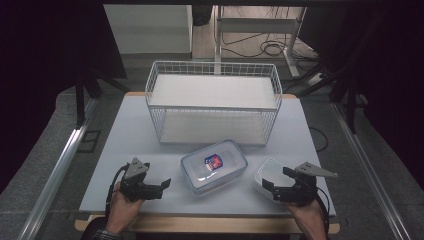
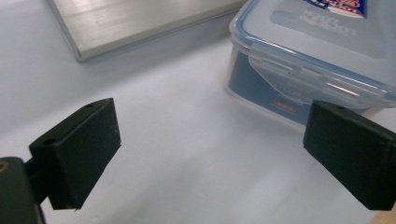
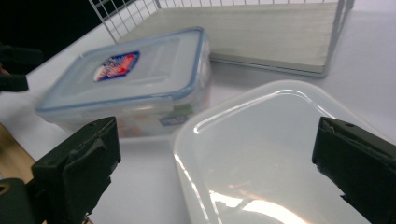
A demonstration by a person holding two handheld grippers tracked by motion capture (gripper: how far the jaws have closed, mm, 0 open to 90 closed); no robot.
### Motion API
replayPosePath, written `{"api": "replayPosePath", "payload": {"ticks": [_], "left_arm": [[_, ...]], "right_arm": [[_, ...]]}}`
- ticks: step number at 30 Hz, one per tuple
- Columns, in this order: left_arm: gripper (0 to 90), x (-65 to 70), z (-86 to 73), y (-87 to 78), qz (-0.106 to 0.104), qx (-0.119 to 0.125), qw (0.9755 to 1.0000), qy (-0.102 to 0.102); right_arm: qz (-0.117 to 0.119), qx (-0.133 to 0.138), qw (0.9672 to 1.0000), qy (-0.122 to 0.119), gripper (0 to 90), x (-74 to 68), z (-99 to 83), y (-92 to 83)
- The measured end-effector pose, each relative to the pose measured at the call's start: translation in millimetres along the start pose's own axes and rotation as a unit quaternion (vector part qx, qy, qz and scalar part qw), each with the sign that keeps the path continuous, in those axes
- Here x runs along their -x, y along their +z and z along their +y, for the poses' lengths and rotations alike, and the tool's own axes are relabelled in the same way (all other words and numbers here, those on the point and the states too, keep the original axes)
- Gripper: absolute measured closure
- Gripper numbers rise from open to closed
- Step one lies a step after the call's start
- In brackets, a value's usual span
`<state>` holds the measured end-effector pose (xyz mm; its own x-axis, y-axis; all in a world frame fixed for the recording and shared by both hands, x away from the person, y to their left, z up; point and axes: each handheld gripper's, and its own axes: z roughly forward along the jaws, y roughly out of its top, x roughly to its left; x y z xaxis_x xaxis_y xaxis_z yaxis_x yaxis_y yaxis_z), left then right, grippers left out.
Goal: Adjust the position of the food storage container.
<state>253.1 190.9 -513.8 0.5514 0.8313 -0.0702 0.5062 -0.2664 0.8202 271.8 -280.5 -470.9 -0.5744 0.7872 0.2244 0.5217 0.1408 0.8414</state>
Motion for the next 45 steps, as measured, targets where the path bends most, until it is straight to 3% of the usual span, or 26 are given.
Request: {"api": "replayPosePath", "payload": {"ticks": [1, 2, 3, 5, 12, 24, 25, 27, 28, 33, 35, 36, 37, 38, 45], "left_arm": [[5.9, 0.0, 0.0, 0.0, 0.000, 0.000, 1.0000, 0.000], [6.9, 3.8, -2.2, 2.3, 0.013, -0.002, 0.9996, 0.025], [7.2, 3.8, -2.2, 2.3, 0.013, -0.002, 0.9996, 0.025], [7.8, 9.1, -2.8, 4.1, 0.028, -0.015, 0.9978, 0.058], [8.0, 4.2, -3.2, 1.4, 0.014, -0.006, 0.9992, 0.036], [6.9, 2.0, -4.0, 1.4, 0.020, -0.010, 0.9992, 0.034], [6.7, 1.1, -4.3, 1.1, 0.024, -0.010, 0.9992, 0.029], [6.7, 0.2, -4.5, 0.9, 0.024, -0.010, 0.9993, 0.027], [6.7, -1.3, -4.9, 0.7, 0.024, -0.009, 0.9994, 0.023], [6.6, -2.8, -5.1, -0.2, 0.025, -0.010, 0.9994, 0.020], [6.6, -2.8, -5.2, -0.1, 0.025, -0.011, 0.9994, 0.020], [6.6, -2.9, -5.3, 0.0, 0.025, -0.012, 0.9994, 0.020], [6.6, -2.9, -5.3, 0.0, 0.025, -0.012, 0.9994, 0.020], [6.6, -3.1, -5.4, 0.2, 0.024, -0.013, 0.9994, 0.020], [6.7, -3.9, -5.6, 0.0, 0.024, -0.016, 0.9995, 0.017]], "right_arm": [[-0.001, 0.000, 1.0000, -0.001, 3.1, 1.9, -0.8, -0.8], [-0.004, -0.005, 1.0000, -0.004, 3.3, 3.1, -1.5, -1.4], [-0.008, -0.007, 0.9999, -0.008, 3.8, 3.9, -1.9, -2.1], [-0.013, -0.010, 0.9998, -0.013, 4.4, 5.3, -2.9, -3.8], [-0.023, -0.020, 0.9992, -0.024, 7.3, 7.3, -4.6, -3.4], [-0.025, -0.029, 0.9979, -0.052, 13.7, -6.4, -0.3, -5.0], [-0.015, -0.027, 0.9978, -0.058, 22.7, -13.0, 2.2, -7.0], [-0.011, -0.026, 0.9977, -0.062, 26.5, -15.8, 2.9, -7.5], [0.004, -0.032, 0.9968, -0.073, 39.3, -25.2, 4.5, -8.2], [0.027, -0.064, 0.9915, -0.110, 65.9, -40.1, 2.1, -4.6], [0.031, -0.069, 0.9908, -0.112, 70.7, -40.8, 1.5, -4.0], [0.036, -0.086, 0.9888, -0.117, 81.3, -41.1, -1.2, -2.6], [0.036, -0.086, 0.9888, -0.117, 81.3, -41.1, -1.2, -2.6], [0.041, -0.102, 0.9868, -0.119, 87.6, -39.6, -3.8, -1.4], [0.028, -0.145, 0.9822, -0.116, 89.4, -29.4, -13.6, 3.2]]}}
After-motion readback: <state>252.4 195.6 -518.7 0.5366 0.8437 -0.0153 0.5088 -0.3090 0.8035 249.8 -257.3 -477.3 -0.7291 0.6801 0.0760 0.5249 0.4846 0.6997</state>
